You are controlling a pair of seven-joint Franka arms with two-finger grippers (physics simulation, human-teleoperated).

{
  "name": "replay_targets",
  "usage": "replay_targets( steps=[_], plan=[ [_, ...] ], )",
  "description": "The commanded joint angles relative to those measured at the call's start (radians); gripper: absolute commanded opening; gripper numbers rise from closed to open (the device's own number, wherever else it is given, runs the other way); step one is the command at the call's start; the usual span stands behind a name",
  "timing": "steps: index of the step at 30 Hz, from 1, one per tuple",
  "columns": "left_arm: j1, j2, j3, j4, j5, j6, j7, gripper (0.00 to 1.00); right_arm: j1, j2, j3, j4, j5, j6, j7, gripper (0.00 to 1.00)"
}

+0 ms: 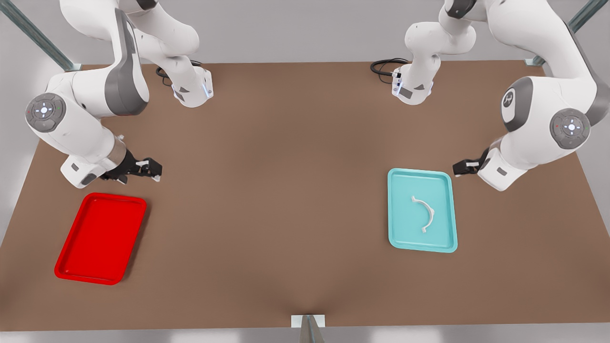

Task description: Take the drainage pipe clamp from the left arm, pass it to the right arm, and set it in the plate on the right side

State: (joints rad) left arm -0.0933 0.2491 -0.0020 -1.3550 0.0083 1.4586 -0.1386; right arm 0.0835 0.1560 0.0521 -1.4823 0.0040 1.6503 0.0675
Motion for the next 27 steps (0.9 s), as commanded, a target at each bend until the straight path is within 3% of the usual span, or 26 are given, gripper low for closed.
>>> replay_targets(
  steps=[1,3,6,8,12,18,27],
  plan=[
    [-0.002,0.004,0.002,0.000,0.005,0.054,0.221,1.00,0.001,-0.001,0.000,0.000,0.001,0.037,0.035,1.00],
    [-0.002,0.009,0.004,-0.036,-0.004,0.075,-0.011,1.00,0.001,-0.001,0.000,0.000,0.001,0.037,0.035,1.00],
    [-0.003,0.007,0.002,-0.320,-0.011,0.511,-0.787,1.00,0.001,-0.001,0.000,0.002,0.001,0.037,0.035,1.00],
    [-0.003,0.016,0.002,-0.473,-0.011,0.771,-1.004,1.00,0.001,-0.001,0.000,0.002,0.001,0.037,0.035,1.00],
    [0.018,0.087,0.004,-0.627,-0.013,1.075,-1.263,1.00,0.001,-0.001,0.000,0.002,0.001,0.037,0.035,1.00],
    [0.032,0.114,0.004,-0.704,-0.007,1.134,-1.213,1.00,0.001,-0.001,0.000,0.000,0.001,0.037,0.035,1.00],
    [0.023,0.170,0.004,-0.681,-0.007,1.120,-0.500,1.00,0.001,-0.001,0.000,0.000,0.001,0.037,0.035,1.00]
  ],
)
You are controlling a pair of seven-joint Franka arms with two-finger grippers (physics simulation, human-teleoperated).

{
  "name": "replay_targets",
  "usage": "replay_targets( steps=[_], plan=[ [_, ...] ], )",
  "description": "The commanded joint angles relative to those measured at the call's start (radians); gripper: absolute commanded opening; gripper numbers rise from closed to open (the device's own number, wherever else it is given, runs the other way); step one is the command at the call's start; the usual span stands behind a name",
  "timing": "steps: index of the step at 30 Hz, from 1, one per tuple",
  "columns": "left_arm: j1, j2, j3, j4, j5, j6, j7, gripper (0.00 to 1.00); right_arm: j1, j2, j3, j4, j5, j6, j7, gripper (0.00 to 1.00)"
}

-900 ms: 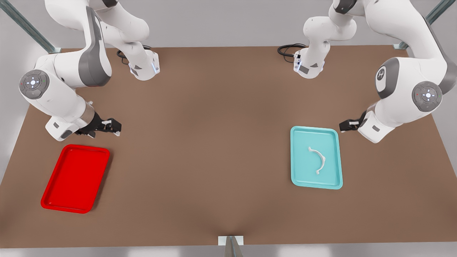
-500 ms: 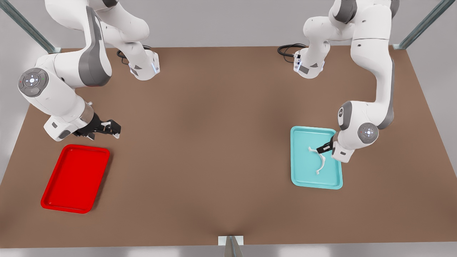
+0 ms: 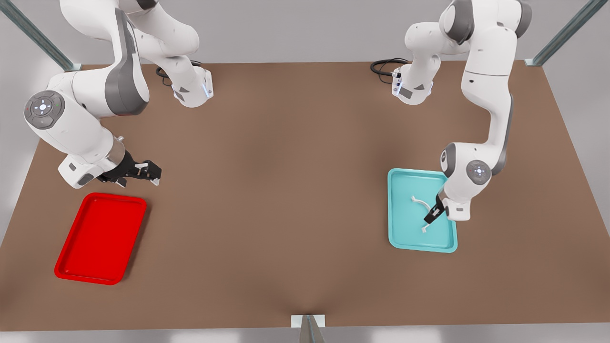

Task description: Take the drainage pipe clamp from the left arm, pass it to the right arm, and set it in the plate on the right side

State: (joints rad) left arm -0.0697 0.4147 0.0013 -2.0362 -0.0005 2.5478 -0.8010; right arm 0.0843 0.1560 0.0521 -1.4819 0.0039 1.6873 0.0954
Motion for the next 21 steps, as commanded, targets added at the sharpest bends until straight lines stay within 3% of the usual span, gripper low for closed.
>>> replay_targets(
  steps=[1,7,14,21],
  plan=[
    [0.001,0.006,0.000,0.001,0.002,0.002,0.230,1.00,0.000,-0.001,0.000,0.002,0.001,0.000,0.007,1.00],
    [-0.005,0.032,-0.003,0.086,0.004,-0.187,0.818,1.00,-0.001,-0.001,0.000,0.000,0.001,0.000,0.006,1.00],
    [-0.004,0.087,-0.001,0.143,0.005,-0.190,1.401,1.00,-0.001,-0.001,0.000,0.000,0.001,0.000,0.007,1.00],
    [-0.005,0.159,-0.003,0.225,0.132,-0.210,1.390,1.00,-0.001,-0.001,0.000,0.000,0.001,0.000,0.007,1.00]
  ],
)
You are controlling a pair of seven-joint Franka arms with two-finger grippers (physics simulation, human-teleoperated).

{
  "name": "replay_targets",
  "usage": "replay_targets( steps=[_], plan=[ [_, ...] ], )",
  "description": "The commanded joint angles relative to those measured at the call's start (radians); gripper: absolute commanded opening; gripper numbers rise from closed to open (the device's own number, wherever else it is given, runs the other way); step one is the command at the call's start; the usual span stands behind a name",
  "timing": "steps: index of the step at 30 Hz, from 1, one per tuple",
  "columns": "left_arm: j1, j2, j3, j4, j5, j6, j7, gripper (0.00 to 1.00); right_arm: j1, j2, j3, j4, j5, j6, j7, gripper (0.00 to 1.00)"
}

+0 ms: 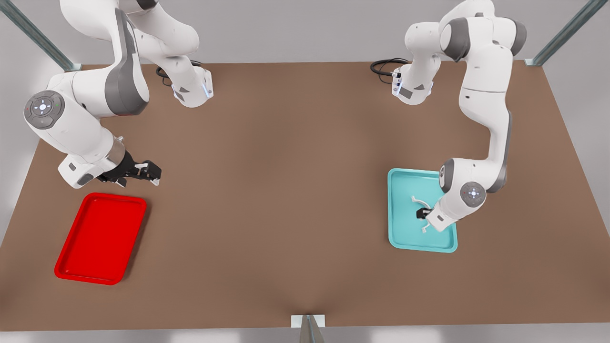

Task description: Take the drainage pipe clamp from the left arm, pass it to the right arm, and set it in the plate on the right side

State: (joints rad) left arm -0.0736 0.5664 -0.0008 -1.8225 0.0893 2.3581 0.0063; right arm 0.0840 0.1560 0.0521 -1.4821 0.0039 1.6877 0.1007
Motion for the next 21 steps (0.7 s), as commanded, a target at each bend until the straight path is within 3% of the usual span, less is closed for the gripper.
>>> replay_targets(
  steps=[1,9,16,19,21],
  plan=[
    [-0.002,0.018,-0.001,0.017,0.043,-0.020,0.584,1.00,0.000,-0.001,0.000,0.000,0.001,0.000,0.002,1.00],
    [-0.002,0.079,-0.001,0.060,0.067,-0.017,0.664,1.00,-0.001,-0.001,0.000,0.000,0.001,0.000,0.001,1.00],
    [-0.002,0.109,-0.001,0.072,0.063,-0.011,0.659,0.93,-0.001,-0.001,0.000,0.002,0.001,0.000,0.001,1.00],
    [-0.002,0.110,-0.001,0.074,0.063,-0.011,0.653,0.72,-0.001,0.000,0.000,0.002,0.001,0.000,0.001,1.00],
    [-0.006,0.116,-0.002,0.074,0.061,-0.011,0.650,0.66,-0.001,-0.001,0.000,0.000,0.001,0.000,0.001,1.00]
  ],
)
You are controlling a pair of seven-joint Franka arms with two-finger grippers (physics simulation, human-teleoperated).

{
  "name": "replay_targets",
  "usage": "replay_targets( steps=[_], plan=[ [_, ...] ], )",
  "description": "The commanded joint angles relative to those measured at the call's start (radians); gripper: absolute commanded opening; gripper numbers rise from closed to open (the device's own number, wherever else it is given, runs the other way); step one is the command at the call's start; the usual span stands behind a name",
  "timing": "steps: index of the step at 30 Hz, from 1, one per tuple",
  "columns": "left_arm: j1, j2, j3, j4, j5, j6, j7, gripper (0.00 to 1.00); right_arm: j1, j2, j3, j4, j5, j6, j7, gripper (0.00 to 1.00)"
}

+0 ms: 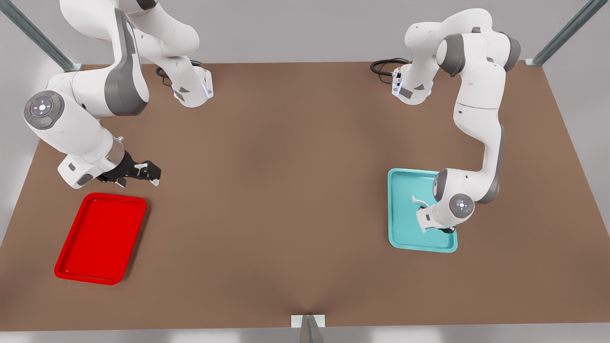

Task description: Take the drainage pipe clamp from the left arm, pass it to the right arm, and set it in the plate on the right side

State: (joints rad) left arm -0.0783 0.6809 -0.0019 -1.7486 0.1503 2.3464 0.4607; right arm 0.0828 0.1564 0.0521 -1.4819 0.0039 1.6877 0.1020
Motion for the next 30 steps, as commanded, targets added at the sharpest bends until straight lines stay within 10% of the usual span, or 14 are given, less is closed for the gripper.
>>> replay_targets(
  steps=[1,23,30],
  plan=[
    [-0.003,0.003,0.000,0.001,0.000,0.001,0.196,0.66,0.000,-0.001,0.000,0.000,0.001,0.000,-0.001,1.00],
    [-0.003,0.026,0.000,0.023,0.003,-0.001,0.182,0.21,0.002,-0.001,0.006,0.000,0.001,0.000,0.001,1.00],
    [0.008,0.011,0.002,0.120,0.002,-0.091,0.003,0.21,0.002,-0.001,0.008,0.000,0.001,0.000,-0.001,1.00]
  ],
)
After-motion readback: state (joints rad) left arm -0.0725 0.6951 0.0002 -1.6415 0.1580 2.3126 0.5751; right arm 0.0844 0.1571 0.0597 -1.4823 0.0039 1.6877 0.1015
